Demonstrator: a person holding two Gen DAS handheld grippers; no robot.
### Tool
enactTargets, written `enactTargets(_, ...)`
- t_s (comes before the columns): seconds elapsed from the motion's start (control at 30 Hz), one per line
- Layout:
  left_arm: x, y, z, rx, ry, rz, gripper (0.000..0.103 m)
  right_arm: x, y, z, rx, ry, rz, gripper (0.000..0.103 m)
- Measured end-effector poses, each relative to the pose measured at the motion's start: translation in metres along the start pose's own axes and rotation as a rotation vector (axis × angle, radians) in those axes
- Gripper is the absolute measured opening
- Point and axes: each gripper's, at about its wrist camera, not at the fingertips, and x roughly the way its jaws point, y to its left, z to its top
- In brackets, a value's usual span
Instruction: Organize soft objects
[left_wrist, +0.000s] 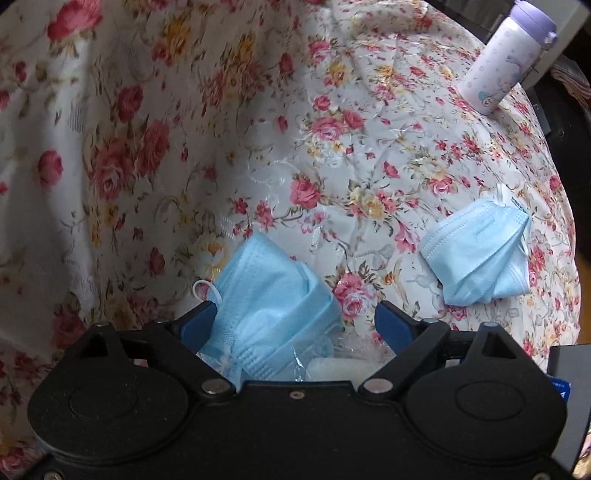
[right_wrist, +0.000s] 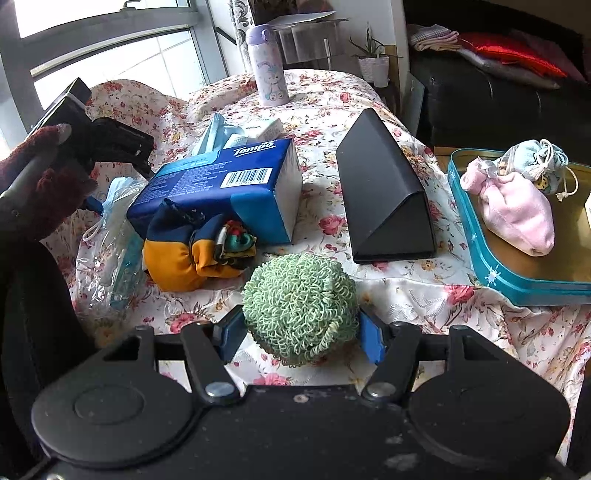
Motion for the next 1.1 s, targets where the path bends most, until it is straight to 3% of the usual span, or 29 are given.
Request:
enactTargets(0.33,-0.014,0.015,0.001,-0.083,-0.044,0.005,0.089,-0.004,0.004,-0.001,-0.015,-0.014,0.009,0.063)
enactTargets(0.47,-0.003,0.018,0.003,-0.101,0.01,0.014,0.089,-0.004,0.006,-0.002,-0.027,-0.012,0.012,0.063)
enactTargets(0.57,0.007,0.018,0.004,-0.108,0.064,-0.019,0.089,-0.002,0.007,-0.002,-0.033,-0.006,0.015,0.063)
enactTargets(0.87,0.007,0.026,0.007,-0.165,0.055,-0.038,0.089,-0.004,0.009,-0.004,-0.043,-0.006,0.019,0.063)
enactTargets(0.93,0.006,0.025,0.007,-0.162,0.05,-0.034,0.085,-0.005,0.01,-0.004,-0.05,-0.009,0.018,0.063)
enactTargets(1.0,0.002,0.023,0.006,-0.147,0.024,-0.029,0.058,-0.005,0.01,-0.005,-0.055,-0.011,0.017,0.063)
enactTargets(1.1,-0.007,0.021,0.005,-0.131,-0.011,-0.077,0.053,-0.007,0.012,-0.005,-0.063,-0.02,0.015,0.063)
